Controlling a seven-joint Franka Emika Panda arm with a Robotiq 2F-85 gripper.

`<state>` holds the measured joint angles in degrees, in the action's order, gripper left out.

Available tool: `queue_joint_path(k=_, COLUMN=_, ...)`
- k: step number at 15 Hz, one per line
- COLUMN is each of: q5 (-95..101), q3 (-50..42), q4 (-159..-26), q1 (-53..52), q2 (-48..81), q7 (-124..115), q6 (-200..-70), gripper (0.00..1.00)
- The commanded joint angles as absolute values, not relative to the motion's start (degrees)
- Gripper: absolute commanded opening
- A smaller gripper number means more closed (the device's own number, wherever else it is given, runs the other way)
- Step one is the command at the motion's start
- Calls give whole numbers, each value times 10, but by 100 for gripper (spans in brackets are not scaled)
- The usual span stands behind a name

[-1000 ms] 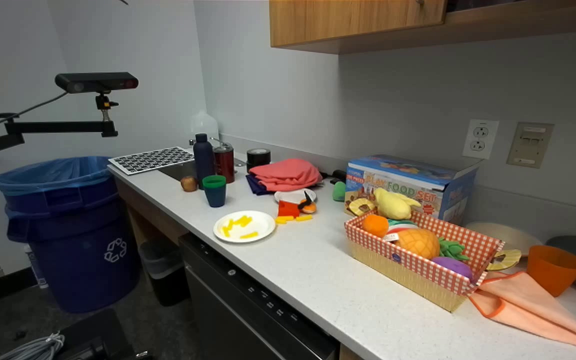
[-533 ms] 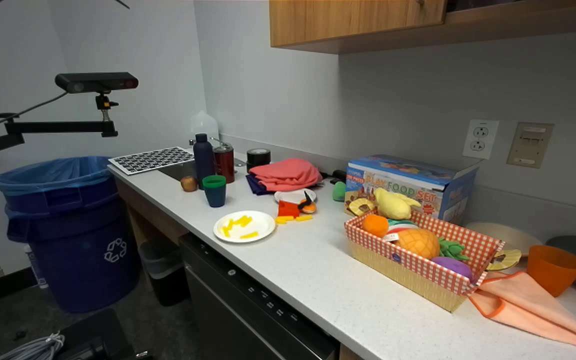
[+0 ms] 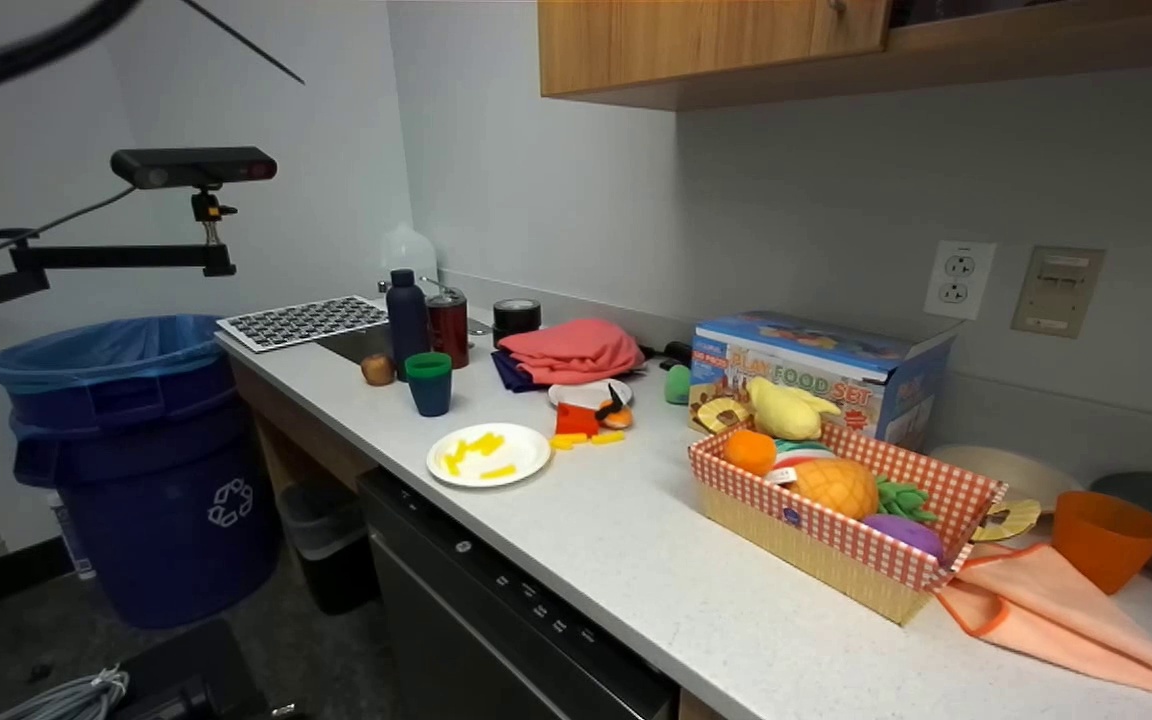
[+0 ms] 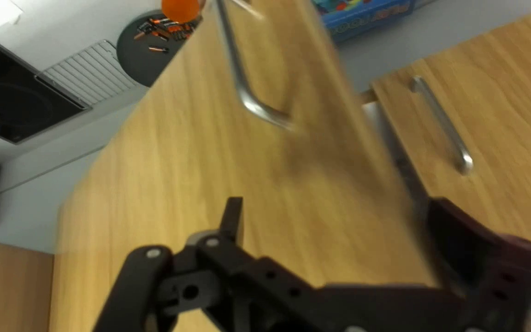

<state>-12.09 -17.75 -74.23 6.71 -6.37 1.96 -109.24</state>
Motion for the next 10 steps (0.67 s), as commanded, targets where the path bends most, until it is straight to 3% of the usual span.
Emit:
queue_joint_path(k=1, q5=-141, q3=-183, q4=-756, q1=68, q2=-63, q7=39, q6=-1095, gripper=100)
queue_joint_path(k=10, q5=-143, q3=-182, q4=-765, q1=67, q2=-63, q7=43, q6=-1103, gripper=100)
